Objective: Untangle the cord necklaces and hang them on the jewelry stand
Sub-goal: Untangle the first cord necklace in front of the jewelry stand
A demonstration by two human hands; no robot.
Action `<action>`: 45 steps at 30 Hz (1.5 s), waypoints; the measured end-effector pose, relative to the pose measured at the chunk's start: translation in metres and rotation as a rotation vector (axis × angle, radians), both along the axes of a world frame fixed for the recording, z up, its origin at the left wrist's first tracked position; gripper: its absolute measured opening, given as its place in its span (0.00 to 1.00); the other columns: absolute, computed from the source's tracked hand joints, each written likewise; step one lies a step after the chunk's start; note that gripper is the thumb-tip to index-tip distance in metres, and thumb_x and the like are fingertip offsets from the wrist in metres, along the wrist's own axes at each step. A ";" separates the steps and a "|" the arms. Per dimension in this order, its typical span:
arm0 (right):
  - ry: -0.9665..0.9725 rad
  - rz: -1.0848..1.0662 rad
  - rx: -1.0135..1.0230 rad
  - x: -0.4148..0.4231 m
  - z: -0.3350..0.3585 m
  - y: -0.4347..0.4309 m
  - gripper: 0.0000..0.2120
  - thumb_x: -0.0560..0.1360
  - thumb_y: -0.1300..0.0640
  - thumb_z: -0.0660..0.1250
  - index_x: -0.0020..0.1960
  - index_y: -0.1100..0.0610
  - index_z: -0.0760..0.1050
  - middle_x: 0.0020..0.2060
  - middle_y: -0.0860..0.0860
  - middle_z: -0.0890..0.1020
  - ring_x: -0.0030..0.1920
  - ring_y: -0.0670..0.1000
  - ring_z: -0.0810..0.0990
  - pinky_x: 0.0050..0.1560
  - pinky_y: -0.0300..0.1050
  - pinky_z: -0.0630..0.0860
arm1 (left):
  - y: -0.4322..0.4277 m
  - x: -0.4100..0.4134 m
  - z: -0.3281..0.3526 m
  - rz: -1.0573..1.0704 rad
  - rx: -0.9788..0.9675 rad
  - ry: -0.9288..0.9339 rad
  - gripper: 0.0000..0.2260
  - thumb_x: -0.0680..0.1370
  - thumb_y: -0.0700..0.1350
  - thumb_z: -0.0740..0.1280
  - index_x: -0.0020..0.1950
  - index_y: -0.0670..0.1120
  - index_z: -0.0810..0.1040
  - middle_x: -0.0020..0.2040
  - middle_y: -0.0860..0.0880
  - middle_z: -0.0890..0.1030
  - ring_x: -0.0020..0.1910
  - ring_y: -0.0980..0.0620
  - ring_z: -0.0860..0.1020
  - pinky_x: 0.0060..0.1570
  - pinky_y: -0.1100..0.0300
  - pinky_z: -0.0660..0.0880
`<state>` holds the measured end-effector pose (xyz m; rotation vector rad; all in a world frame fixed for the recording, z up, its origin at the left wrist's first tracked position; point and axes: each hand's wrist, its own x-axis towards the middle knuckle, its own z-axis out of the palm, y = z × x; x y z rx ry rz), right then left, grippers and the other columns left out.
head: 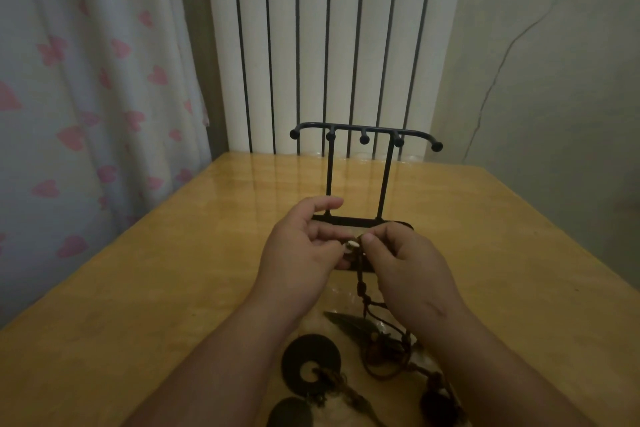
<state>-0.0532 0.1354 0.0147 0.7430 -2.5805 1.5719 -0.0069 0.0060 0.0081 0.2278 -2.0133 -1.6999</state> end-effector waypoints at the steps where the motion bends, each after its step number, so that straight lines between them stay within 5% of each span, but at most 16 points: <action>1: -0.041 0.002 -0.027 0.001 0.000 0.000 0.08 0.81 0.50 0.59 0.47 0.47 0.77 0.37 0.45 0.81 0.35 0.42 0.77 0.33 0.37 0.71 | -0.002 0.000 0.001 -0.012 0.016 -0.013 0.26 0.75 0.30 0.67 0.66 0.55 0.73 0.45 0.49 0.86 0.45 0.53 0.85 0.45 0.57 0.82; 8: -0.282 0.033 -0.209 0.002 0.002 0.002 0.10 0.82 0.52 0.59 0.49 0.50 0.78 0.37 0.48 0.80 0.35 0.45 0.76 0.34 0.39 0.74 | -0.007 -0.002 -0.002 -0.076 0.164 -0.055 0.31 0.76 0.29 0.65 0.70 0.59 0.70 0.50 0.45 0.85 0.47 0.46 0.84 0.44 0.57 0.78; 18: -0.290 0.089 -0.257 0.002 0.005 0.004 0.12 0.78 0.62 0.62 0.54 0.45 0.73 0.42 0.52 0.81 0.34 0.47 0.74 0.34 0.44 0.72 | -0.009 -0.003 -0.002 -0.108 0.263 -0.065 0.29 0.77 0.29 0.64 0.70 0.56 0.70 0.53 0.43 0.85 0.50 0.46 0.85 0.47 0.56 0.79; 26: -0.112 0.049 -0.176 0.000 -0.001 0.003 0.04 0.78 0.52 0.65 0.47 0.48 0.79 0.37 0.45 0.82 0.32 0.37 0.77 0.35 0.36 0.70 | -0.009 0.000 0.001 -0.057 0.208 -0.054 0.32 0.77 0.30 0.65 0.72 0.59 0.65 0.48 0.45 0.86 0.48 0.47 0.84 0.45 0.56 0.78; 32: -0.558 0.121 -0.664 -0.008 0.005 0.006 0.10 0.81 0.57 0.60 0.52 0.59 0.78 0.37 0.52 0.78 0.31 0.47 0.68 0.33 0.42 0.64 | -0.007 0.000 0.002 -0.013 0.135 -0.113 0.30 0.76 0.30 0.64 0.70 0.60 0.68 0.47 0.47 0.85 0.46 0.49 0.84 0.41 0.59 0.77; 37: -0.526 0.064 -0.680 -0.010 0.002 0.007 0.10 0.81 0.56 0.61 0.53 0.59 0.79 0.36 0.52 0.79 0.34 0.48 0.71 0.35 0.42 0.69 | -0.008 0.005 0.007 -0.047 0.016 -0.124 0.20 0.75 0.31 0.64 0.57 0.54 0.81 0.38 0.54 0.83 0.40 0.57 0.80 0.39 0.60 0.71; 41: -0.416 -0.014 -0.581 -0.011 0.000 0.009 0.08 0.80 0.55 0.63 0.53 0.56 0.80 0.40 0.52 0.82 0.37 0.49 0.75 0.38 0.43 0.74 | -0.010 0.009 0.007 -0.094 0.017 -0.075 0.17 0.74 0.30 0.65 0.44 0.51 0.86 0.40 0.51 0.84 0.36 0.58 0.78 0.37 0.60 0.72; 45: -0.257 -0.101 -0.481 -0.009 0.000 0.010 0.06 0.79 0.54 0.65 0.51 0.52 0.80 0.40 0.51 0.84 0.33 0.42 0.77 0.33 0.37 0.76 | -0.010 0.012 0.010 -0.107 -0.023 -0.054 0.15 0.75 0.33 0.70 0.44 0.54 0.86 0.44 0.53 0.85 0.43 0.57 0.82 0.44 0.61 0.77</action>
